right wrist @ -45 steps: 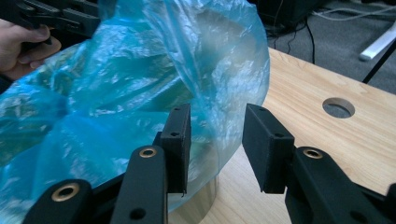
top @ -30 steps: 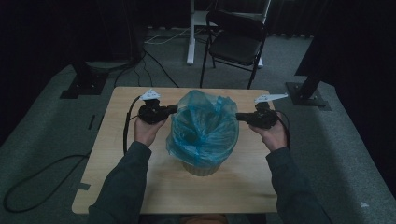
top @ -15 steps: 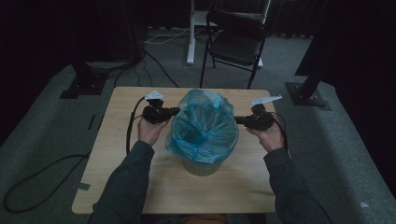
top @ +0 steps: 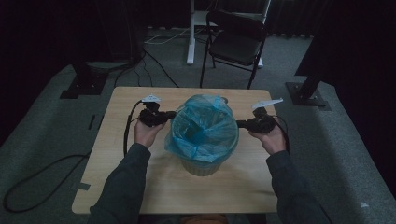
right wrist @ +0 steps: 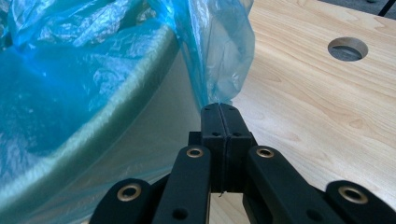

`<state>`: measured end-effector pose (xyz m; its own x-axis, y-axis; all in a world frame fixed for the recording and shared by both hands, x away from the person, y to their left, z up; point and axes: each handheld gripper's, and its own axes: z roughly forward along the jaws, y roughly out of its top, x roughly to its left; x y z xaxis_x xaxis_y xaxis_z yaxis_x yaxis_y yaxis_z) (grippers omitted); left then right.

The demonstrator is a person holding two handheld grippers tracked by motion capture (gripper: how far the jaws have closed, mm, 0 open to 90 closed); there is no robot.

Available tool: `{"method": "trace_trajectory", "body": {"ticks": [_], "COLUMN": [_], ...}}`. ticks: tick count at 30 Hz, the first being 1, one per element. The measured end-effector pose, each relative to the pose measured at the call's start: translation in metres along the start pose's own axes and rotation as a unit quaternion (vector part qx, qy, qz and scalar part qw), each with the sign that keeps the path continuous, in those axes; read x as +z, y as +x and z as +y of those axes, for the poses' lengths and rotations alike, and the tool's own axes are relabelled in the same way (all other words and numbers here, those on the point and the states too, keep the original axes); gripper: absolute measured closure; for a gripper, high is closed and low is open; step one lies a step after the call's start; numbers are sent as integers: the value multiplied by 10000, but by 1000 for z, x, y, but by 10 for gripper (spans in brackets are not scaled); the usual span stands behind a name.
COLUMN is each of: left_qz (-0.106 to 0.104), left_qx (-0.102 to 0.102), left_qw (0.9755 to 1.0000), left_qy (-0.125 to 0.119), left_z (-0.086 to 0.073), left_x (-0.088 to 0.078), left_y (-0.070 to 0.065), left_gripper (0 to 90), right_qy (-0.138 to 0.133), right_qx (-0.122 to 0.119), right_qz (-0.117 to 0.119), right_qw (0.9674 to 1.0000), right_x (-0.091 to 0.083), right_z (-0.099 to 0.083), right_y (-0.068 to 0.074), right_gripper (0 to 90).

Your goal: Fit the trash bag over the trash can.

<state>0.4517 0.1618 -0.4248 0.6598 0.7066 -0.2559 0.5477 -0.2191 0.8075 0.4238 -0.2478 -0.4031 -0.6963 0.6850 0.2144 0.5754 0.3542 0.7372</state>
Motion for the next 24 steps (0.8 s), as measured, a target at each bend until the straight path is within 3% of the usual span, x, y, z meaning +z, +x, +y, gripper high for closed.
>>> {"method": "trace_trajectory", "body": {"ticks": [2,6,12,20,24], "left_qz": [26,83,118,105,110], "left_qx": [23,-31,39,99,117], "left_qw": [10000,9994,9988,9991,9991], "left_qy": [-71,-327,-468,-404,-402], "left_z": [1,6,16,26,30], "left_x": [-6,-18,-23,-11,-6], "left_y": [0,1,-2,-7,-8], "left_gripper": [809,723,674,653,657], "right_qy": [-15,-292,-707,-741,-738], "right_qx": [-16,-99,-209,-399,-369], "right_qz": [-25,-117,-31,-67,-86], "right_qw": [10000,9995,9973,9964,9966], "right_x": [-3,-17,-32,-18,-10], "right_z": [0,3,17,34,42], "right_y": [1,1,4,11,10], "right_gripper": [868,715,657,645,657]}}
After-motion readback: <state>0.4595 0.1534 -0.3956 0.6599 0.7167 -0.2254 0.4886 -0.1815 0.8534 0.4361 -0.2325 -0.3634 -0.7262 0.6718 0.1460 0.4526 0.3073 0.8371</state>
